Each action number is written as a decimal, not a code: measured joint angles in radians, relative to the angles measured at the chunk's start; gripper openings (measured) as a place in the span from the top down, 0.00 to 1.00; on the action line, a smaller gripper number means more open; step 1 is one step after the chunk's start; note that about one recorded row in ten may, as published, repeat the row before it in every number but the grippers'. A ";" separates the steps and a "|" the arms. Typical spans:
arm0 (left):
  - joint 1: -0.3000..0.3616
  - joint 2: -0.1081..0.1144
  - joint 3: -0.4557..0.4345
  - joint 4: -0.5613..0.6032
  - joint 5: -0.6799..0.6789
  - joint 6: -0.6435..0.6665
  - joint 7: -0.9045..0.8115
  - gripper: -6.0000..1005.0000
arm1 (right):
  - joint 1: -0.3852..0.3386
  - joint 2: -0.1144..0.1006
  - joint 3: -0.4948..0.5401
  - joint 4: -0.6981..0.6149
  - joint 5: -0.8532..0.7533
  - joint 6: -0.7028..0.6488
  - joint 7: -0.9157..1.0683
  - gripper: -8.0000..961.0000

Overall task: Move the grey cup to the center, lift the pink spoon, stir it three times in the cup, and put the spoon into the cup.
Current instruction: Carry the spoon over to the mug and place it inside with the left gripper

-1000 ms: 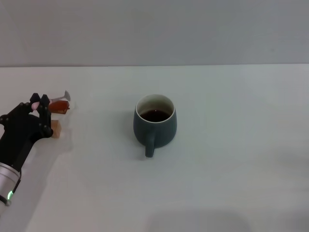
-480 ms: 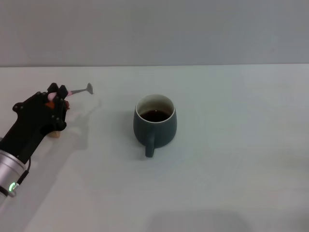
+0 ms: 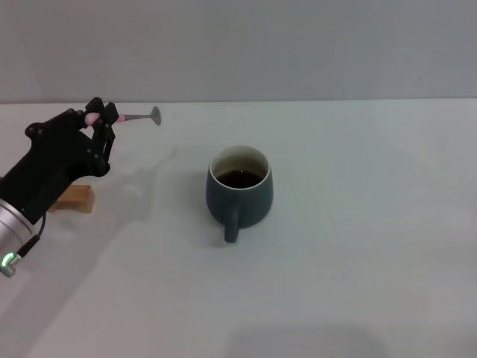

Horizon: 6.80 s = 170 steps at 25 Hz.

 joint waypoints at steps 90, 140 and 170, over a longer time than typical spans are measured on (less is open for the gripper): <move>-0.103 0.003 0.176 -0.118 0.000 -0.321 0.133 0.85 | 0.034 -0.006 0.017 -0.107 0.291 0.048 0.013 0.99; -0.184 -0.038 0.160 -0.138 0.000 -0.390 0.199 0.85 | 0.031 -0.005 0.014 -0.110 0.287 0.048 0.014 0.99; -0.110 -0.045 0.124 -0.193 0.000 -0.443 0.269 0.85 | 0.036 -0.006 0.013 -0.114 0.285 0.048 0.023 0.99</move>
